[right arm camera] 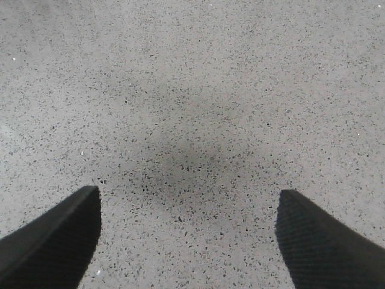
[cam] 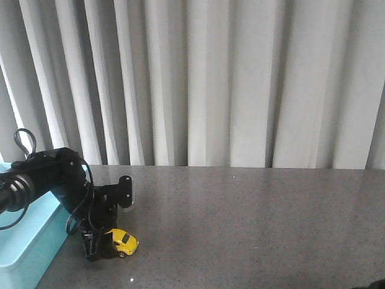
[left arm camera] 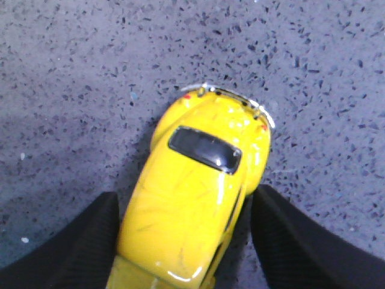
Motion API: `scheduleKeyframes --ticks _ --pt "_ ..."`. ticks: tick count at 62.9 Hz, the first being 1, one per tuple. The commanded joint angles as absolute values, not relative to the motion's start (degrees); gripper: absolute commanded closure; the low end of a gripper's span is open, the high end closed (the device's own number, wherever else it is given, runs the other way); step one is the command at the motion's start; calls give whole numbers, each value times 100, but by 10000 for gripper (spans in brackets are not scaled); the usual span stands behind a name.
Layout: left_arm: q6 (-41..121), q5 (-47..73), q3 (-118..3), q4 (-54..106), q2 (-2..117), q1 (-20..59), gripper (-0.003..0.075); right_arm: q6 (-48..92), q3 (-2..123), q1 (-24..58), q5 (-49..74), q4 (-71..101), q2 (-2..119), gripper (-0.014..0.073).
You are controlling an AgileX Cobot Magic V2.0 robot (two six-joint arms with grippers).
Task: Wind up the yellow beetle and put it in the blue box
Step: 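Lower the left gripper onto the yellow car and grasp it, then lift the car with the left gripper and carry it over the box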
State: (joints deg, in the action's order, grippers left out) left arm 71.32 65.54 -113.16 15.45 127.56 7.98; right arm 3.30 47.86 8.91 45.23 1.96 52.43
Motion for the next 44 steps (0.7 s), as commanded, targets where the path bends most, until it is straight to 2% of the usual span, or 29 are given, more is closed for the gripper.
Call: scheduleKeyframes --ticks 1,13,44 --pt "7110 6610 -11493 1848 12410 817 389 352 4932 894 4240 175 5174 15" --pt "6983 6756 -11493 1849 12311 817 428 352 4932 894 4240 175 5174 15" --pt "5291 6704 -11493 1647 11026 799 434 352 4932 894 4252 175 5174 15"
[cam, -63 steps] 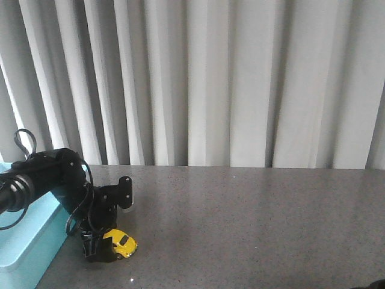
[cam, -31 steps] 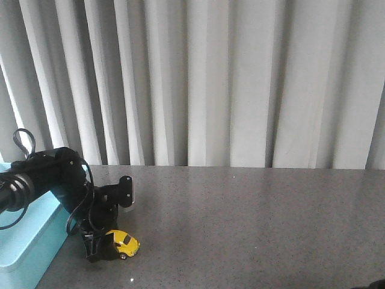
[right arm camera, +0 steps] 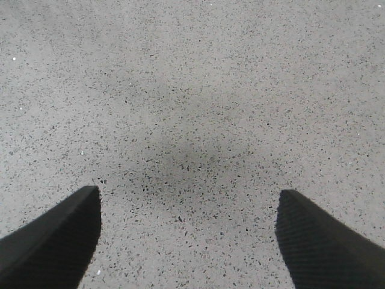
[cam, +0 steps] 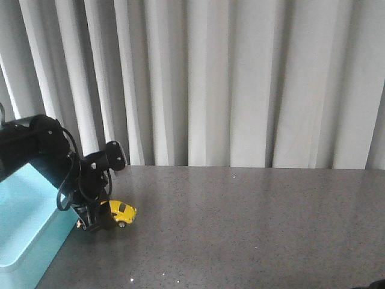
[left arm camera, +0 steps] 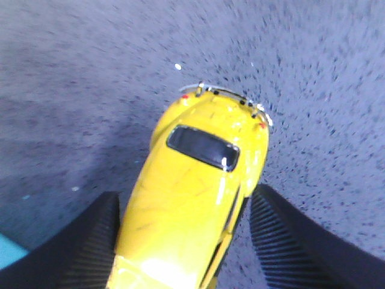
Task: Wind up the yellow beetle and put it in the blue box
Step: 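Lift the car with the left gripper and carry it over the box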
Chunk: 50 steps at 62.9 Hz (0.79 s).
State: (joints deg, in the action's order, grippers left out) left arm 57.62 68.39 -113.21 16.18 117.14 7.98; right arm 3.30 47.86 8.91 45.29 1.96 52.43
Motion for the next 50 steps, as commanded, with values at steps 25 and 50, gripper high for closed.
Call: scheduleKeyframes --ticks 25,50 --pt "2829 6427 -11493 759 10429 -87 434 352 4932 894 4260 175 5174 15" --pt "1706 6337 -11493 631 11098 -1239 434 352 4932 894 4258 175 5174 15"
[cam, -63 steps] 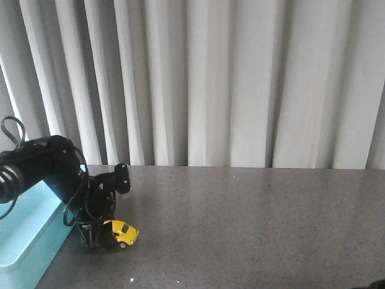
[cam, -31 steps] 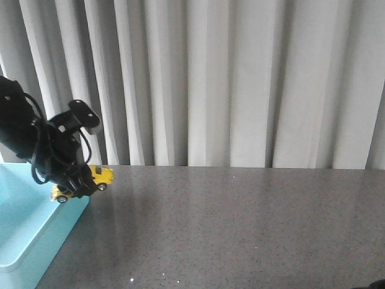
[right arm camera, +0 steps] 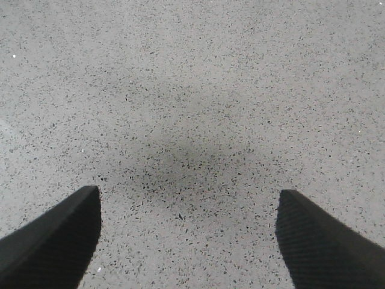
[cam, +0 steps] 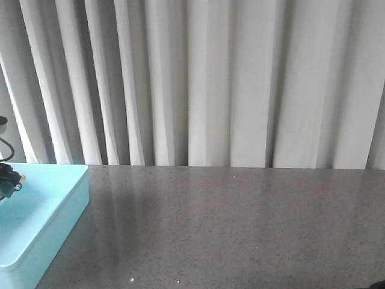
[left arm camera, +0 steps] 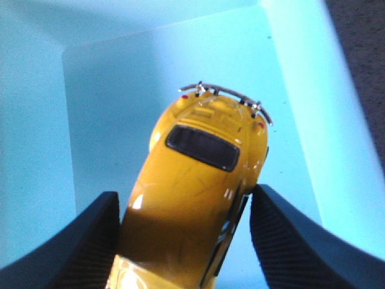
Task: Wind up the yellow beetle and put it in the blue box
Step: 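Lift the car with the left gripper and carry it over the box, then lower the car into the blue box and open the left gripper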
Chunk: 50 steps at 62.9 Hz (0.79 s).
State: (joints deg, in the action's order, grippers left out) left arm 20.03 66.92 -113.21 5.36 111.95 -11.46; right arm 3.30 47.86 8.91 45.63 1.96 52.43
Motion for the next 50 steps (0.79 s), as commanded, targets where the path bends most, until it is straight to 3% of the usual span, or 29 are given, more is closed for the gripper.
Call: scheduleKeyframes --ticks 1,50 --pt "1699 6310 -11493 636 11135 -1252 434 352 4932 894 4258 175 5174 15" --pt "1559 5673 -11493 630 12195 -1257 434 352 4932 894 4275 175 5174 15"
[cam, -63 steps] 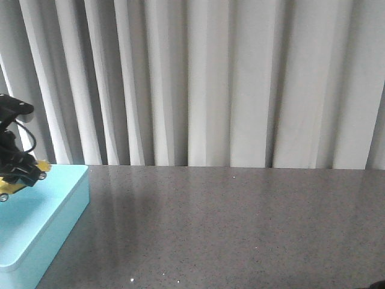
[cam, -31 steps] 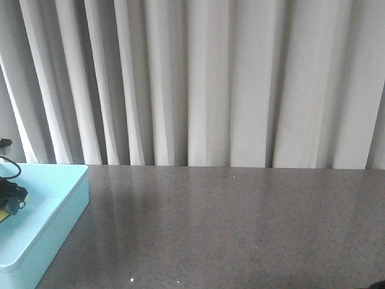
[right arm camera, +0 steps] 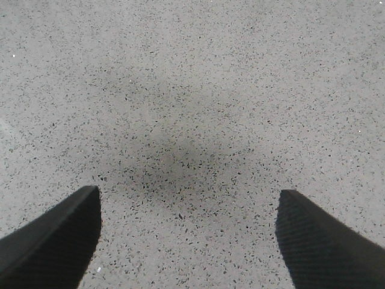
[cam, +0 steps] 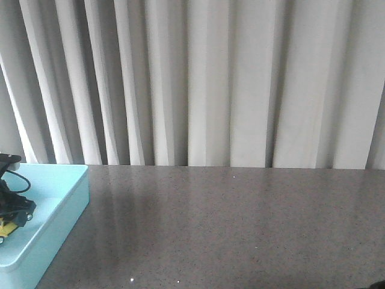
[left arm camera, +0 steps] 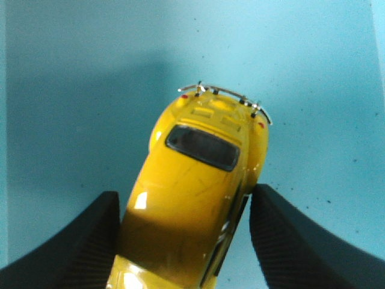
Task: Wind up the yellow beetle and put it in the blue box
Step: 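Lower the car into the blue box and open the left gripper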
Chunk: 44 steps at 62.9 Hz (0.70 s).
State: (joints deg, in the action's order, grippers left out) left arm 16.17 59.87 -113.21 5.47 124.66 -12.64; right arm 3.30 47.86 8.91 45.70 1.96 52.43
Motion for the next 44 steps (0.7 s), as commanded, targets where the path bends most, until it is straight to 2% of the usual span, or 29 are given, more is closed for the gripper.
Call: scheduleKeyframes --ticks 1,12,22,28,44 --pt "1559 5673 -11493 631 12217 -1257 434 352 4932 894 4275 175 5174 15" --pt "1566 5709 -11493 650 12251 -1250 403 352 4932 894 4298 175 5174 15" --pt "1572 5767 -11493 691 12244 -1250 258 352 4932 894 4298 175 5174 15" --pt "1560 5789 -11493 691 12227 -1250 199 352 4932 894 4298 175 5174 15" --pt "1560 5937 -11493 787 11958 -1250 185 352 4932 894 4298 175 5174 15"
